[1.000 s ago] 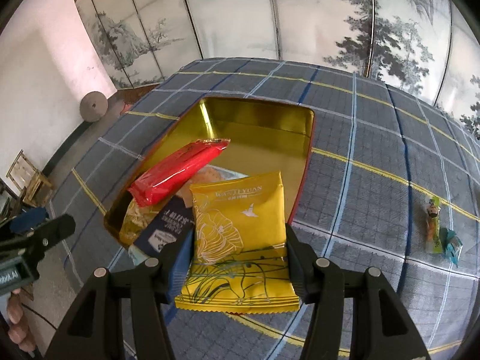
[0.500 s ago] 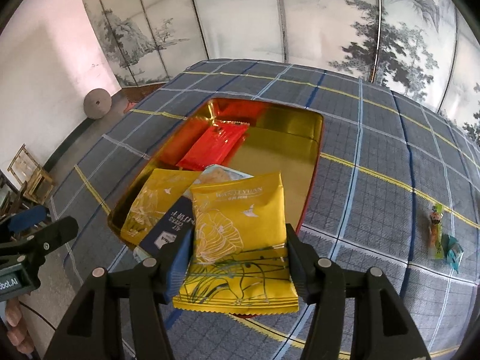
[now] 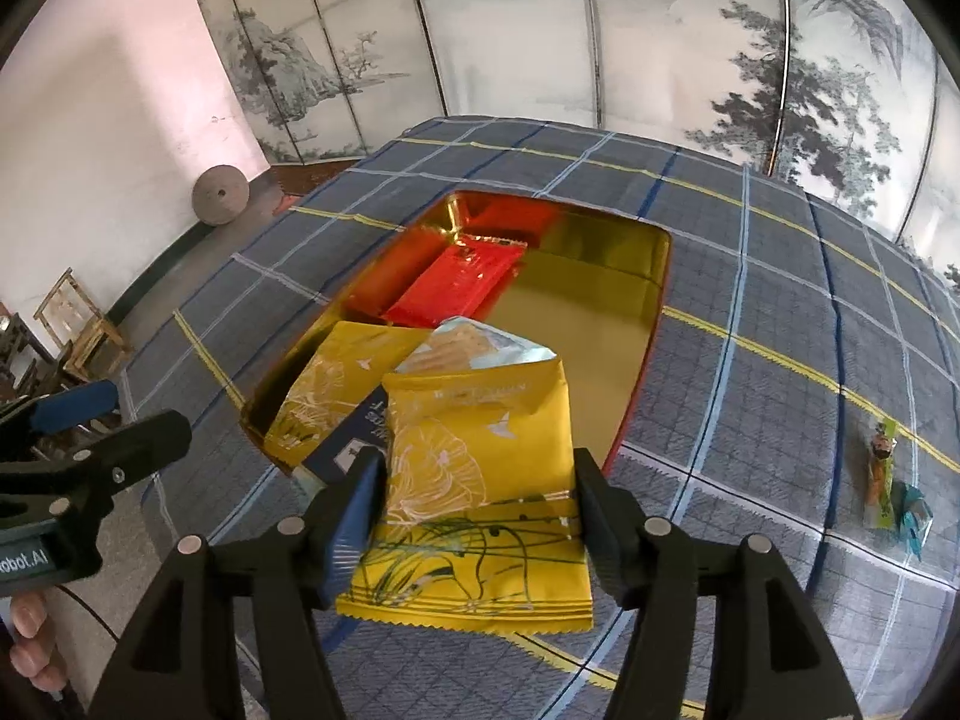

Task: Organize snacks
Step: 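Carry the yellow packet into the gold tin with the right tool and release it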

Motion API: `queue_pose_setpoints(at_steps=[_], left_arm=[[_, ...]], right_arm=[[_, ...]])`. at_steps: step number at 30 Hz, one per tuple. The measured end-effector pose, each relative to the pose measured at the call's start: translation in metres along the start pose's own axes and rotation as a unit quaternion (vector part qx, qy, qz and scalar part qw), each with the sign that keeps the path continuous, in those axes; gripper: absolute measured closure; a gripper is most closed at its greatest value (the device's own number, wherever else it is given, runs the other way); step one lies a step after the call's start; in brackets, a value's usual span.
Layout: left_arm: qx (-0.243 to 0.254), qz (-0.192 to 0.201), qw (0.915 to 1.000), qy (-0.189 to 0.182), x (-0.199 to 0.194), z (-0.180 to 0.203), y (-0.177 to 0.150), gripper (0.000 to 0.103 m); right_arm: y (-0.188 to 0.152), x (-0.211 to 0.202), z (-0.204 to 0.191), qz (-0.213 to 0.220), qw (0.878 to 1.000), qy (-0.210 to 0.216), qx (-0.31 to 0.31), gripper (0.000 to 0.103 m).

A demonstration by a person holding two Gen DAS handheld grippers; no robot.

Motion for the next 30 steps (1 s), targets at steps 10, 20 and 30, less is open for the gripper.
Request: queue_pose_setpoints(at_steps=[10,20,30], left_arm=[[0.001,-0.001,1.0,0.002,-0.002,0.003,-0.001,0.016],[0.002,-0.001,1.0,0.004,-0.002,0.003,-0.002,0.016],[0.02,-0.001,0.9998,0.001,-0.003,0.021,-0.001,0.016]], right_arm=[[0.005,0.0,-0.001,0.001,1.0,0.017,0.007,0.033],[0.006,-0.004,0.004,0.008,1.0,0.015,0.008,0.033],[0.006,-0.016,0.018,0.019,1.0,0.014,0.016,0.033]])
Point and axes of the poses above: each gripper's, at about its wrist camera, not at the fingertips, and x roughly the way its jaws point, z to its right, y to its top, the point moved 1 cm from there along x, roughly the way its jaws point, and after that the axes turned 3 degrees about -z, right-handed, at the moved point
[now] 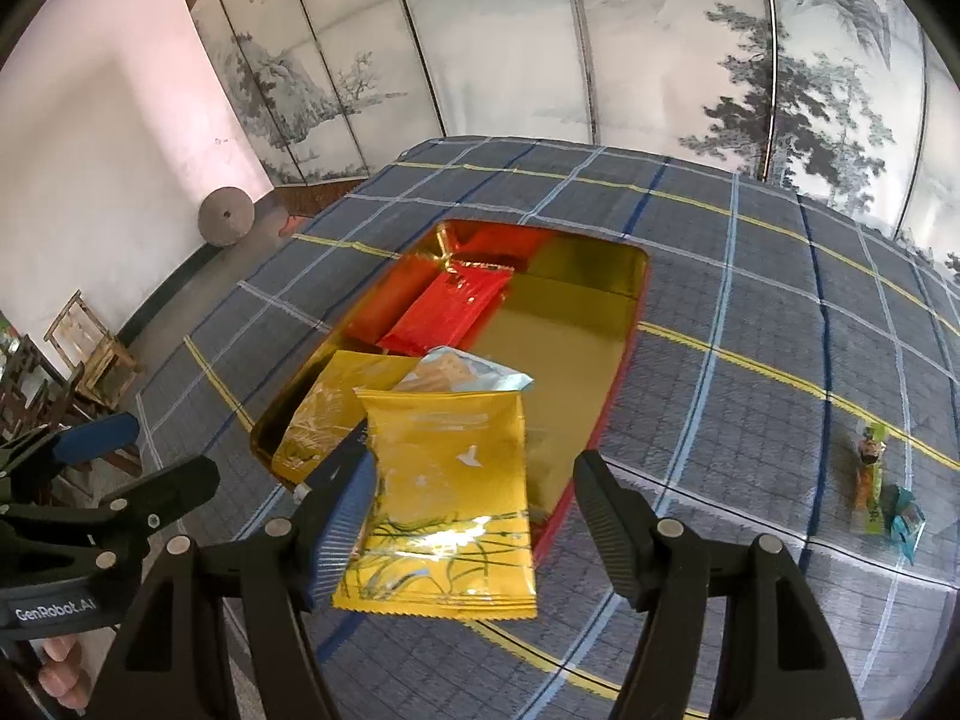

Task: Organize snacks
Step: 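Carry the yellow packet into the gold tin with the right tool and release it, then grasp the blue candy packet with the right tool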

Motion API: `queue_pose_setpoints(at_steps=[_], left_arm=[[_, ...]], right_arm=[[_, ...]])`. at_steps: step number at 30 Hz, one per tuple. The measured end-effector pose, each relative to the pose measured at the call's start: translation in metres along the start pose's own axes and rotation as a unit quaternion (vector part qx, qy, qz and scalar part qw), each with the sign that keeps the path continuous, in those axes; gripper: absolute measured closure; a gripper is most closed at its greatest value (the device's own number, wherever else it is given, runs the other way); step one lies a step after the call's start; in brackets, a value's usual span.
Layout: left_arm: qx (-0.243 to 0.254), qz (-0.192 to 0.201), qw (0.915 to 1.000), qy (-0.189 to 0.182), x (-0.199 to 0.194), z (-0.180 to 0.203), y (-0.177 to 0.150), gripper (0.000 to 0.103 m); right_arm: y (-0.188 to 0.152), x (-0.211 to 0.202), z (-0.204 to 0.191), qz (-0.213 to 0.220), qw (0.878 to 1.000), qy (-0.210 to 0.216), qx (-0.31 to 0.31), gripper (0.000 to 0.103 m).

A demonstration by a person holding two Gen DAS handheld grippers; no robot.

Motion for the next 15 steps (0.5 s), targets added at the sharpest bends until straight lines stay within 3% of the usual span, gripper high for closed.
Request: queue_pose_setpoints(at_steps=[6,15], left_arm=[[0.019,0.002,0.9998,-0.008,-0.002,0.019,0.002,0.016],[0.046,-0.004,0.9987,-0.019,0.002,0.05,0.003,0.016]], right_arm=[[-0.005,-0.01,0.022,0.009,1.0,-0.015,0.013,0.033],[-0.019,-0.024,0.086,0.018,0.997,-0.065,0.049,0.033]])
Point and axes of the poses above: each gripper's, at about its wrist camera, not at the fingertips, and x roughly the way its jaws point, z to its right, y to its top, the point moved 1 cm from there along x, roughly the way its jaws point, and after that the axes turned 3 degrees about -z, right-handed, at the moved point
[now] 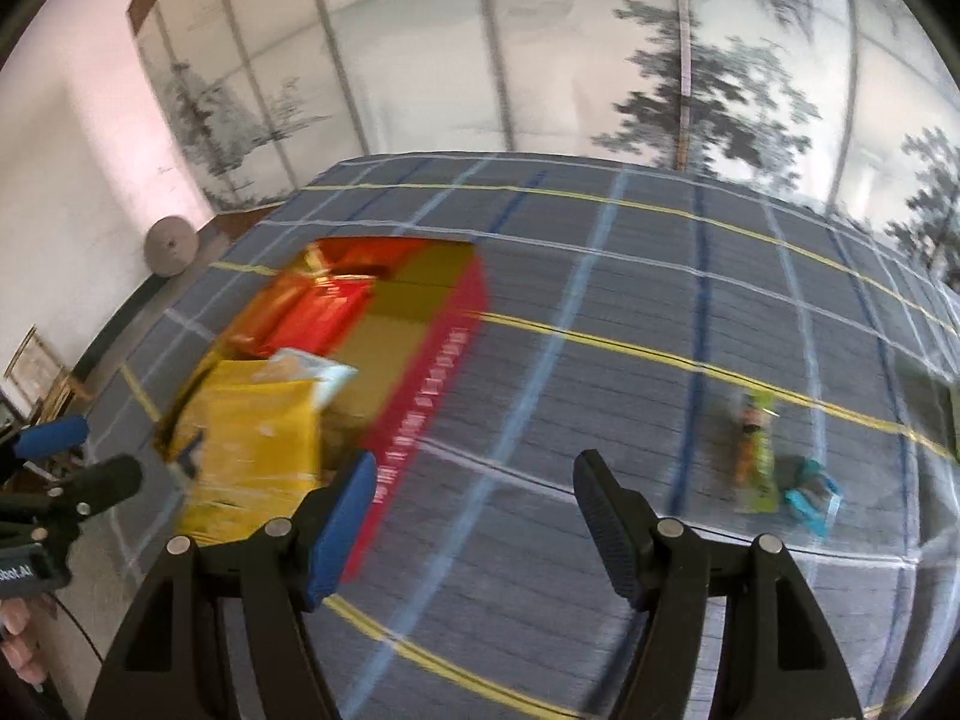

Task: Organize snacks
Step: 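Grasp the blue candy packet with the right tool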

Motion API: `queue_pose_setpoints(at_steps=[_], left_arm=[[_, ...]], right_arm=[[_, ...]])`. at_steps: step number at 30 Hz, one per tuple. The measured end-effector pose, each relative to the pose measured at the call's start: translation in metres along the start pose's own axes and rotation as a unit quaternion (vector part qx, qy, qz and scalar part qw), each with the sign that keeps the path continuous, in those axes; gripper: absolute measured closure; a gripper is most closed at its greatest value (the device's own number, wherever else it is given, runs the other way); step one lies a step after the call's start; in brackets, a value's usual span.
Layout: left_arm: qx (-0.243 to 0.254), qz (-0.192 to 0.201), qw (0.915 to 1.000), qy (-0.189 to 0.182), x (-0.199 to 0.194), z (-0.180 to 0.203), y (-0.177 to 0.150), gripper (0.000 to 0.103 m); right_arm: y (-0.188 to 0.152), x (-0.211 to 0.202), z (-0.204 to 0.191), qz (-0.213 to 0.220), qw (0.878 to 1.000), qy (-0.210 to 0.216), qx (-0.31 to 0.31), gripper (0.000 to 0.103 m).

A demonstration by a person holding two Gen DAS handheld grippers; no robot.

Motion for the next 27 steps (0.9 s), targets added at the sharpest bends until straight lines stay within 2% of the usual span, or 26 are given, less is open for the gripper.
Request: queue_pose_setpoints(at_steps=[7,15,22,27], left_arm=[[0.021,-0.002,0.9997,-0.008,0.003,0.025,0.002,0.016],[0.04,-0.004,0.9991,-0.012,0.008,0.047,0.004,0.016],[0.051,-0.006,0.9986,-0.014,0.011,0.058,0.005,0.016],[0.055,-0.007,0.9984,-0.015,0.012,0.06,0.008,0.016]], right_arm=[[-0.009,-0.01,0.068,0.008,0.997,-0.051,0.057,0.033],[-0.018,-0.013,0.136,-0.001,0.986,-0.104,0.128,0.033],[-0.022,0.0,0.165,-0.014,0.978,-0.11,0.179,0.033],[-0.021,0.011,0.169,-0.018,0.975,-0.119,0.186,0.035]])
Point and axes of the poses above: each gripper's, at about its wrist camera, not at the fingertips, and x roughly the way its jaws point, z to its right, y to its top, the point moved 1 cm from there along x, roughly the way its jaws point, and after that the axes turned 3 degrees about -z, right-handed, at the moved point
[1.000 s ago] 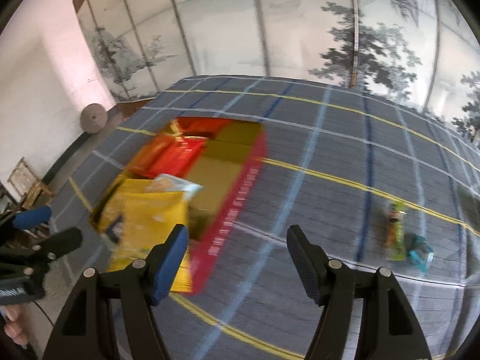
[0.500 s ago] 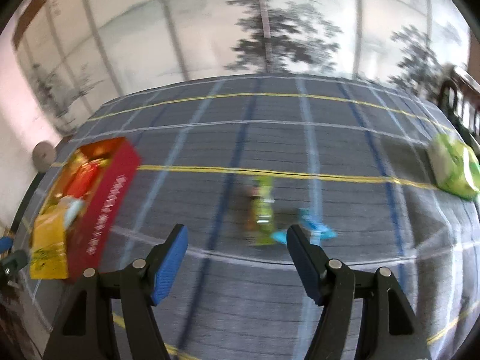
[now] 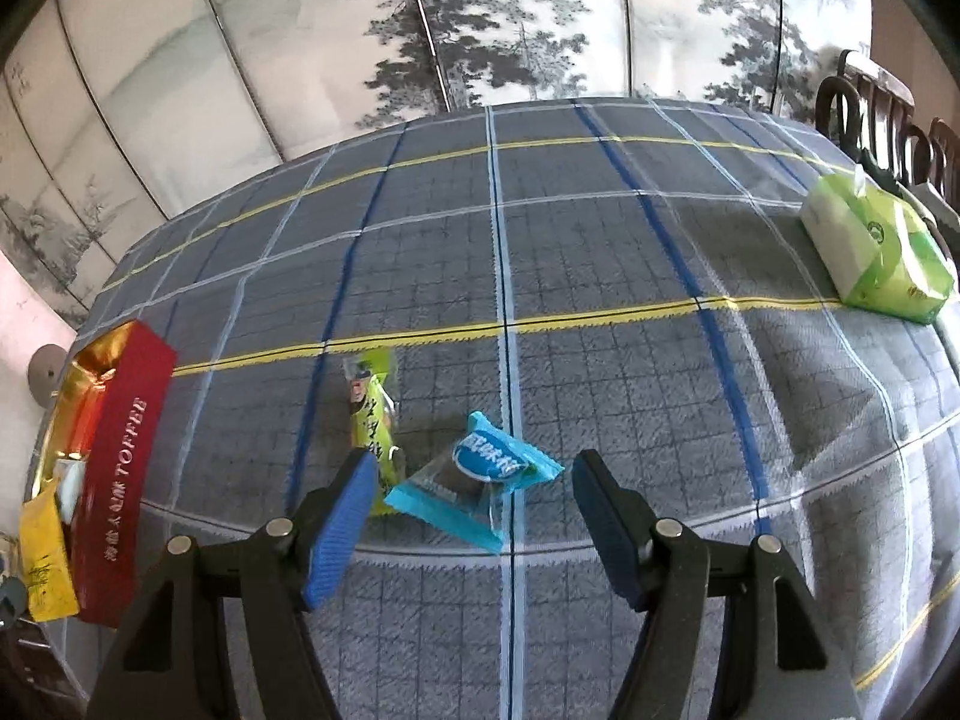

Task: Organize snacks
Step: 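Grasp the blue candy packet with the right tool, then grasp the green-wrapped candy stick with the left tool while the right tool holds the blue packet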

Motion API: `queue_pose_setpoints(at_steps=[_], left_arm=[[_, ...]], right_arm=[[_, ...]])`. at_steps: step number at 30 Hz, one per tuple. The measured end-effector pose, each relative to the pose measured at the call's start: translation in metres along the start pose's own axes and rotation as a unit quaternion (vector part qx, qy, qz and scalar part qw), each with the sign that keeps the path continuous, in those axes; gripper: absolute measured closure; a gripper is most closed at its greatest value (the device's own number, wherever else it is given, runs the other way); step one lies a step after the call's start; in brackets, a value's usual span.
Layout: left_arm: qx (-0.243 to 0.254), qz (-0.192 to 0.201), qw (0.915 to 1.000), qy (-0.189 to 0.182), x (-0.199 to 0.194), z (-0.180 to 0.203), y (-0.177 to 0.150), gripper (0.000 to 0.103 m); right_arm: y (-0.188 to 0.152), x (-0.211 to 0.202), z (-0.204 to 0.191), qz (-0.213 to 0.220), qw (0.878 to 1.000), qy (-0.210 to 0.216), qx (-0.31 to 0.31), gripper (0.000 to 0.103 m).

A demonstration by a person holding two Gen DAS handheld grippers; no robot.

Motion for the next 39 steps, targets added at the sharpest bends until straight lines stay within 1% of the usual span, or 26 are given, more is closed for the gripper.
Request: queue_pose_setpoints(at_steps=[4,6,8,9,10,12,14,17,23,29,34,38,39], left_arm=[[-0.001,0.001,1.0,-0.001,0.001,0.002,0.002,0.016],[0.002,0.002,1.0,-0.003,0.001,0.004,0.004,0.016],[0.007,0.002,1.0,-0.003,0.003,0.008,0.006,0.016],[0.009,0.002,0.9999,-0.003,0.003,0.011,0.007,0.016],[0.012,0.002,0.9999,-0.004,0.004,0.013,0.008,0.016],[0.016,0.001,0.9998,-0.007,0.005,0.02,0.01,0.016],[0.022,0.001,0.9997,-0.01,0.006,0.027,0.012,0.016],[0.034,0.003,0.9993,-0.012,0.007,0.039,0.014,0.016],[0.051,0.011,0.9985,-0.02,0.01,0.065,0.021,0.016],[0.068,0.009,0.9966,-0.045,0.023,0.098,0.026,0.016],[0.081,0.007,0.9947,-0.064,0.034,0.119,0.027,0.016],[0.091,0.0,0.993,-0.076,0.046,0.135,0.029,0.016],[0.094,-0.002,0.9929,-0.073,0.049,0.14,0.029,0.016]], right_arm=[[-0.001,0.009,0.002,-0.007,1.0,-0.002,0.003,0.042],[-0.001,0.011,0.004,-0.006,1.0,-0.001,0.006,0.047],[-0.003,0.014,0.006,-0.011,1.0,0.002,0.001,0.052],[-0.003,0.014,0.006,-0.007,1.0,-0.004,-0.008,0.053],[-0.004,0.014,0.007,-0.007,1.0,-0.008,-0.013,0.056],[-0.003,0.014,0.009,-0.003,1.0,0.001,-0.016,0.056],[-0.002,0.014,0.013,0.001,1.0,0.006,-0.017,0.06],[-0.001,0.015,0.015,0.005,1.0,0.014,-0.025,0.06],[0.003,0.017,0.017,0.012,0.999,0.017,-0.037,0.06],[0.004,0.018,0.017,0.024,0.997,0.009,-0.069,0.06],[-0.001,0.018,0.017,0.04,0.994,-0.006,-0.104,0.061],[0.0,0.016,0.025,0.04,0.994,-0.001,-0.106,0.061],[0.0,0.016,0.028,0.041,0.993,-0.003,-0.108,0.061]])
Point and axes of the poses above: each gripper's, at about its wrist camera, not at the fingertips, and x roughly the way its jaws point, z to its right, y to its top, the point moved 1 cm from there along x, roughly the way its jaws point, and after that the axes turned 3 degrees about -z, right-handed, at the moved point
